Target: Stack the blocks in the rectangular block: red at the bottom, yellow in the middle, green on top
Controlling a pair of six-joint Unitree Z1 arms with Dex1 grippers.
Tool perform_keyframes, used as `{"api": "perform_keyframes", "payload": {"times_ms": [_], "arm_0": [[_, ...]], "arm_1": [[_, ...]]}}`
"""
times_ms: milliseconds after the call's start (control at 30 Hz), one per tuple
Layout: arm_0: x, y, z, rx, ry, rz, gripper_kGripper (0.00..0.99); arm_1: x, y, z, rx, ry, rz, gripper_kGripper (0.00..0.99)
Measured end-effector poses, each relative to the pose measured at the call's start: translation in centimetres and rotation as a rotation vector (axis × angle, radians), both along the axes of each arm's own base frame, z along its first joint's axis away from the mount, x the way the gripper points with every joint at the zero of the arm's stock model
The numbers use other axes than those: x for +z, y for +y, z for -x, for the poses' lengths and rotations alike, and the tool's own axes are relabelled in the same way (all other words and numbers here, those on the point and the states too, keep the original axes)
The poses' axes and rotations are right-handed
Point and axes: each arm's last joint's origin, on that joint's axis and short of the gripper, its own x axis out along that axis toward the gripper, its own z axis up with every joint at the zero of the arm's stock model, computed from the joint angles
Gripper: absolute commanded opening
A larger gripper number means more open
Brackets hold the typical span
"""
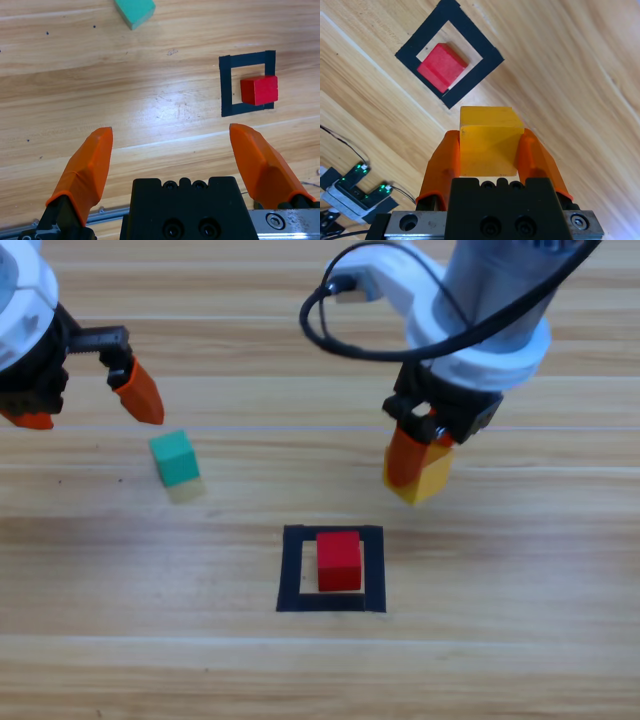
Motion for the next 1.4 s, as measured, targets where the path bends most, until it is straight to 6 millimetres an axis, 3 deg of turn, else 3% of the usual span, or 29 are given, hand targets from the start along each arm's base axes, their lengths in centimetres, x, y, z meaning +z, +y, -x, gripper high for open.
{"api": "perform_keyframes", "payload": {"times_ms": [167,433,633,900,1233,1400], "arm_0": [[-0.8,0.6,-1.2,0.005,0.037,0.001,0.990],[-1.9,1.2,-2.5,0.010,0.068,-0.014,0.990],[-2.5,1.7,-3.0,0.008,0.078,-0.012,0.990],[-4.1,2.3,-3.3,-0.004,0.107,-0.016,0.990],[-5.1,2.9,-3.6,-0.011,0.130,-0.002,0.989],[-5.8,2.8,-3.8,-0.014,0.134,0.005,0.989]], "arm_1": [[-1.7,1.1,0.1,-0.039,0.033,0.026,0.000],[-1.7,2.2,1.4,-0.182,0.105,-0.009,0.000],[0.5,4.0,2.8,-0.385,-0.050,-0.002,0.000],[1.0,5.3,4.6,-0.563,-0.010,-0.047,0.000],[-3.9,7.8,3.1,-0.622,0.025,0.045,0.000],[-4.7,8.2,2.8,-0.623,0.022,0.054,0.000]]}}
